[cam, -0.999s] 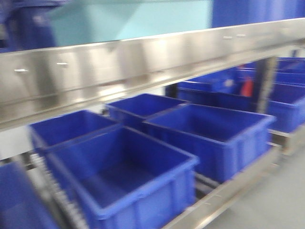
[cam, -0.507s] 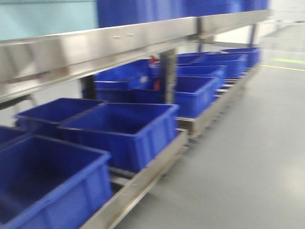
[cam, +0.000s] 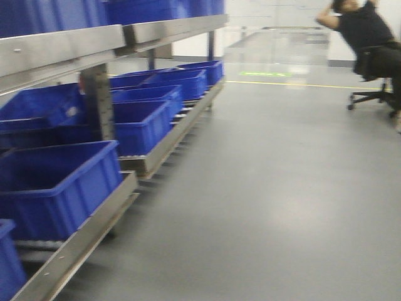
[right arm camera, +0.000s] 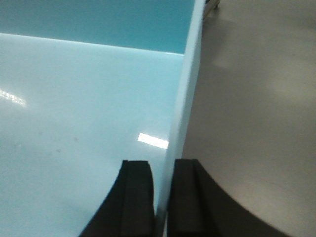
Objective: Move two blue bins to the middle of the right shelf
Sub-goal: 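Drive the base away from the shelf while holding the bin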
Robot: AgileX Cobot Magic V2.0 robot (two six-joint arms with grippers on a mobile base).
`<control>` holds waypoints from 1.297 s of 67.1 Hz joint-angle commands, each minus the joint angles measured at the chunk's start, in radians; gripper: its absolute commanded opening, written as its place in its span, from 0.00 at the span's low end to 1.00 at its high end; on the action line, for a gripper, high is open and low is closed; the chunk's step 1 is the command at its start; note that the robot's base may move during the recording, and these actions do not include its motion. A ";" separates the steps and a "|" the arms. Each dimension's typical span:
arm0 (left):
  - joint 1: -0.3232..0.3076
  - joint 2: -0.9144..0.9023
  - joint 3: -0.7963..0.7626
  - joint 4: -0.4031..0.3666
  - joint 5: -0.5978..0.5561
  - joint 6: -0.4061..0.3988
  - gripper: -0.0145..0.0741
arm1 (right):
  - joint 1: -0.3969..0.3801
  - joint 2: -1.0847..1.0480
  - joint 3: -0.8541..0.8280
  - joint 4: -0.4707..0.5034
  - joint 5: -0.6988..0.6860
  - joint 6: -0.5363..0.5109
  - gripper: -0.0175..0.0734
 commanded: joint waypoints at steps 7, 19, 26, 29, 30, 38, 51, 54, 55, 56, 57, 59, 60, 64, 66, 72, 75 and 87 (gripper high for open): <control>-0.002 -0.012 -0.010 -0.006 -0.058 0.007 0.04 | -0.003 -0.018 -0.011 0.001 -0.046 -0.019 0.03; -0.002 -0.012 -0.010 -0.006 -0.058 0.007 0.04 | -0.003 -0.018 -0.011 0.001 -0.046 -0.019 0.03; -0.002 -0.012 -0.010 -0.006 -0.058 0.007 0.04 | -0.003 -0.018 -0.011 0.001 -0.046 -0.019 0.03; -0.002 -0.012 -0.010 -0.006 -0.058 0.007 0.04 | -0.003 -0.018 -0.011 0.001 -0.046 -0.019 0.03; -0.002 -0.012 -0.010 -0.006 -0.058 0.007 0.04 | -0.003 -0.018 -0.011 0.001 -0.046 -0.019 0.03; -0.002 -0.012 -0.010 -0.006 -0.058 0.007 0.04 | -0.003 -0.018 -0.011 0.001 -0.046 -0.019 0.03; -0.002 -0.012 -0.010 -0.006 -0.058 0.007 0.04 | -0.003 -0.018 -0.011 0.001 -0.046 -0.019 0.03; -0.002 -0.012 -0.010 -0.006 -0.058 0.007 0.04 | -0.003 -0.018 -0.011 0.001 -0.046 -0.019 0.03; -0.002 -0.012 -0.010 -0.006 -0.058 0.007 0.04 | -0.003 -0.018 -0.011 0.001 -0.046 -0.019 0.03; -0.002 -0.012 -0.010 -0.006 -0.058 0.007 0.04 | -0.003 -0.018 -0.011 0.001 -0.046 -0.019 0.03; -0.002 -0.012 -0.010 -0.006 -0.058 0.007 0.04 | -0.003 -0.018 -0.011 0.001 -0.046 -0.019 0.03; -0.002 -0.012 -0.010 -0.006 -0.058 0.007 0.04 | -0.003 -0.018 -0.011 0.001 -0.046 -0.019 0.03; -0.002 -0.012 -0.010 -0.006 -0.058 0.007 0.04 | -0.003 -0.018 -0.011 0.001 -0.046 -0.019 0.03; -0.002 -0.012 -0.010 -0.006 -0.058 0.007 0.04 | -0.003 -0.018 -0.011 0.001 -0.046 -0.019 0.03; -0.002 -0.012 -0.010 -0.006 -0.058 0.007 0.04 | -0.003 -0.018 -0.011 0.001 -0.046 -0.019 0.03; -0.002 -0.012 -0.010 -0.006 -0.058 0.007 0.04 | -0.003 -0.018 -0.011 0.001 -0.046 -0.019 0.03; -0.002 -0.012 -0.010 -0.006 -0.058 0.007 0.04 | -0.003 -0.018 -0.011 0.001 -0.046 -0.019 0.03; -0.002 -0.012 -0.010 -0.006 -0.058 0.007 0.04 | -0.003 -0.018 -0.011 0.001 -0.046 -0.019 0.03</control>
